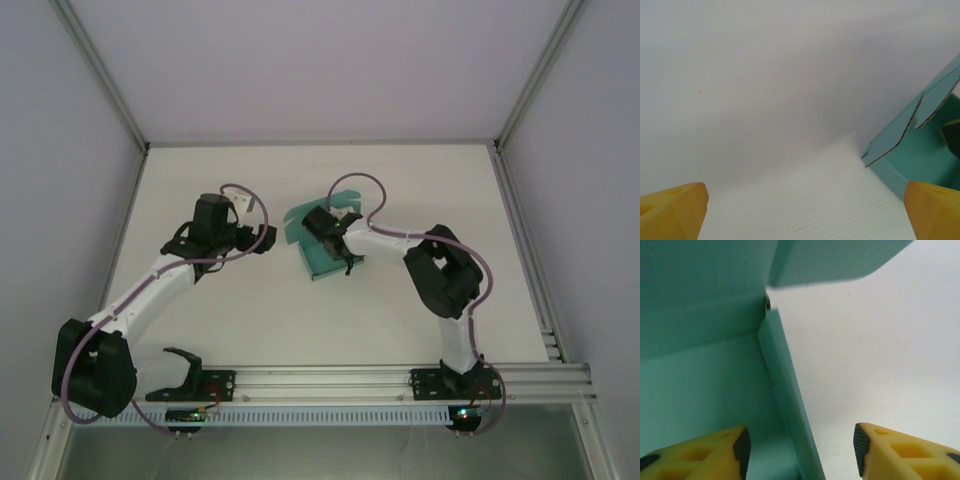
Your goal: Assemble paper box
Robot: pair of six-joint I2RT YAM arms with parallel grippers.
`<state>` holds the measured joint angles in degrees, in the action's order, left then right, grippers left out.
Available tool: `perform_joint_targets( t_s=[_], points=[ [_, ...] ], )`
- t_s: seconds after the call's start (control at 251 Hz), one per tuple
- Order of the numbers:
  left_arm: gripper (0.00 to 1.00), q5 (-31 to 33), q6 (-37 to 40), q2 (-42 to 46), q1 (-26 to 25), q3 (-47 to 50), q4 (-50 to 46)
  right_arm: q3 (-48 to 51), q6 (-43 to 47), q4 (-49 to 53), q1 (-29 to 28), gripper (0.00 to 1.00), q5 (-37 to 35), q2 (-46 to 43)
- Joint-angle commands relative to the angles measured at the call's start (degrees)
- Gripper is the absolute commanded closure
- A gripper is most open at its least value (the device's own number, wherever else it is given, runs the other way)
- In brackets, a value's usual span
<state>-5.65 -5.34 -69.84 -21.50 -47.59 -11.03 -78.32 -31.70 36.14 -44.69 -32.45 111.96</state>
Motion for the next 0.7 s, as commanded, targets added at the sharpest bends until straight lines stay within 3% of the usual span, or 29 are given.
perform_joint_targets(
  t_s=[0.0, 0.088, 0.168, 0.223, 0.351, 0.427, 0.511, 0.694],
  points=[
    [0.0, -4.69, 1.67, -1.39, -0.15, -3.51, 1.06, 0.21, 1.14, -4.77, 0.56, 0.32, 2.53, -6.85],
    [0.01, -7.35, 2.97, -2.86, -0.19, -4.54, 0.39, 2.01, 3.78, -7.64, 1.84, 0.23, 4.02, -11.39],
    [0.01, -9.3, 4.73, -4.59, -0.65, -5.92, -1.12, 5.26, 14.34, -14.39, 3.65, 0.13, 7.25, -16.12],
    [0.0, -10.75, 6.12, -6.07, -0.97, -7.05, -2.56, 7.92, 26.03, -20.11, 5.69, 0.01, 13.65, -19.3],
    [0.0, -11.06, 9.17, -9.88, -2.52, -9.85, -5.41, 9.68, 47.24, -26.04, 13.74, 0.01, 32.66, -23.28],
    [0.0, -10.79, 10.73, -12.37, -3.34, -12.07, -7.5, 6.73, 54.32, -21.77, 19.13, 0.01, 45.47, -21.78],
    [0.07, -9.51, 12.07, -14.87, -4.22, -14.37, -9.1, 0.23, 62.97, -13.28, 23.16, 0.03, 56.95, -17.77],
    [0.35, -6.5, 14.66, -19.97, -4.47, -19.12, -11.46, -7.53, 80.43, -2.68, 24.52, 0.03, 56.84, -8.43]
  ],
)
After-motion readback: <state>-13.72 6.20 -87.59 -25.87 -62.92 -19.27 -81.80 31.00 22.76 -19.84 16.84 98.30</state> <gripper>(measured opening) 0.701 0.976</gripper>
